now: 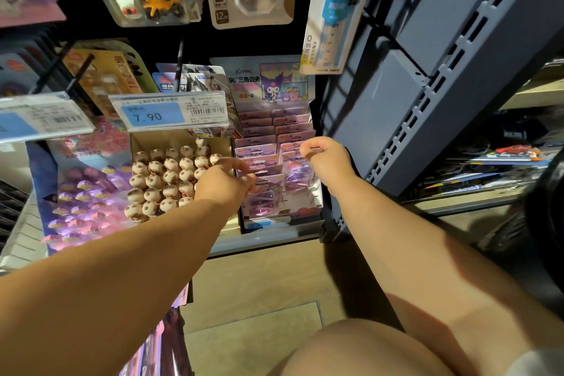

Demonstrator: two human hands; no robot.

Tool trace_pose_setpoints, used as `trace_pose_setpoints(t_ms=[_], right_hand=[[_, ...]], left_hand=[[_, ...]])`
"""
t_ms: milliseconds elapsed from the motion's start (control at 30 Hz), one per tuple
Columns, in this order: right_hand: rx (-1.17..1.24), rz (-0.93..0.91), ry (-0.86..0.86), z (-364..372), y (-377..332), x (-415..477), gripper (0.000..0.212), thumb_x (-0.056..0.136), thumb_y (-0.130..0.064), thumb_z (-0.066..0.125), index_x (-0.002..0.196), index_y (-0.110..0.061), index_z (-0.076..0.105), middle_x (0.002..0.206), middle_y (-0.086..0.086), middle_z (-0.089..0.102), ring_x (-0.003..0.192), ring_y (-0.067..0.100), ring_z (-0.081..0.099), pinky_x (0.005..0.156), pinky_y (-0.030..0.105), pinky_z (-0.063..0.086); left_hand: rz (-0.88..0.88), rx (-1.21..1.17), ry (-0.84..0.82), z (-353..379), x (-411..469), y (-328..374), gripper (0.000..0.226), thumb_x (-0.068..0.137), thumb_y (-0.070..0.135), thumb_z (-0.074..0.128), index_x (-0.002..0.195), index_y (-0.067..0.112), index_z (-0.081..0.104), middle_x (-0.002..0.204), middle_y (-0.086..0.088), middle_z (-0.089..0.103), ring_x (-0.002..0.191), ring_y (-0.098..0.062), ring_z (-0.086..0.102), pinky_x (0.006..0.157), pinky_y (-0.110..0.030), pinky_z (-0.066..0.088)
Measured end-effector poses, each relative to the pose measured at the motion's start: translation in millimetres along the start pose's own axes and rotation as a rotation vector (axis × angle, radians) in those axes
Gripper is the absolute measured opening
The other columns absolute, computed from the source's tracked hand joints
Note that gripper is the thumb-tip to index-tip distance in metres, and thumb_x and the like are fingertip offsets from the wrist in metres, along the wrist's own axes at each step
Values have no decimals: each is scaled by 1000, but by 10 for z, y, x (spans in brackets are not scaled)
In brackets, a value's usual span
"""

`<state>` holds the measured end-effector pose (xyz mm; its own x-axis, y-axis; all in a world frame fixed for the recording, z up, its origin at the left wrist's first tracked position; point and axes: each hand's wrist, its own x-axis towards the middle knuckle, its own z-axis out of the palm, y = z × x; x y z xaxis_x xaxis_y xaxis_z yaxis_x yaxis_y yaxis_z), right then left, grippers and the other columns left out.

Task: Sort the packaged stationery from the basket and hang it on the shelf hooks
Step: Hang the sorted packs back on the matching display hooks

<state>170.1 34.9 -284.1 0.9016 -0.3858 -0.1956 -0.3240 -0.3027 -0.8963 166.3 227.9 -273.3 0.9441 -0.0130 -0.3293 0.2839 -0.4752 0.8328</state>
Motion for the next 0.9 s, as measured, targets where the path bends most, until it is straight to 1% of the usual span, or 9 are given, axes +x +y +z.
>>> trace_pose_setpoints(t_ms=[67,133,233,333,433,567,700,767,900], right_hand=[[-19,-37,40,0,-20,-37,11,91,-15,63,88,-25,68,91,-12,63,90,11,58,76,21,44],[-75,-99,88,-15,-39,-105,14,90,-18,63,84,-30,66,101,-8,62,92,10,58,72,17,41],[-159,-193,217,-53,-103,-281,15,89,-20,62,83,-32,67,108,-8,57,95,8,54,69,13,35],[-198,-318,265,-48,-254,-474,5,89,-22,62,86,-24,65,99,-8,58,88,4,52,75,15,41],[-162,-422,66,131,-448,-789,7,91,-19,63,84,-17,63,81,-10,59,70,-9,52,68,3,38],[-311,-458,-334,564,-669,-1281,7,88,-14,67,82,-11,66,70,-12,56,58,-9,49,60,4,37],[-637,-400,-699,1007,-810,-1611,5,86,-27,70,83,-25,67,76,-11,61,64,-2,51,62,6,40],[-760,-311,-843,1187,-806,-1769,5,86,-33,68,83,-30,66,72,-12,60,61,-5,52,61,8,40],[-1086,-191,-1055,1654,-623,-2060,18,89,-41,63,99,-26,66,82,-14,58,75,2,52,75,21,43]], left_hand=[[3,-26,-19,-17,-51,-27,8,93,20,64,100,25,65,83,0,73,71,-13,66,67,-28,56],[7,-110,-56,-51,-109,-54,17,93,17,64,109,23,66,93,-3,73,76,-13,70,75,-30,58],[34,-216,-114,-169,-252,-109,22,95,10,60,114,20,65,92,-2,71,67,-2,68,55,-11,49],[82,-207,-160,-409,-465,-318,20,94,7,61,99,26,63,77,2,68,59,1,62,52,-8,44],[60,-142,-170,-793,-685,-801,22,91,7,65,93,28,63,71,1,67,62,-7,60,61,-18,50],[-62,43,-109,-1385,-1010,-1629,27,87,11,71,86,36,61,80,-8,70,65,-18,55,66,-31,47],[-79,261,-163,-1770,-1207,-2329,19,89,17,68,89,35,61,81,-1,73,72,-18,66,64,-23,47],[-18,409,-179,-1876,-1277,-2556,11,90,27,64,100,29,68,89,4,73,83,-17,67,69,-22,45],[245,653,-176,-2074,-1411,-2955,51,76,54,39,99,26,74,97,-5,74,92,-34,65,79,-39,54]])
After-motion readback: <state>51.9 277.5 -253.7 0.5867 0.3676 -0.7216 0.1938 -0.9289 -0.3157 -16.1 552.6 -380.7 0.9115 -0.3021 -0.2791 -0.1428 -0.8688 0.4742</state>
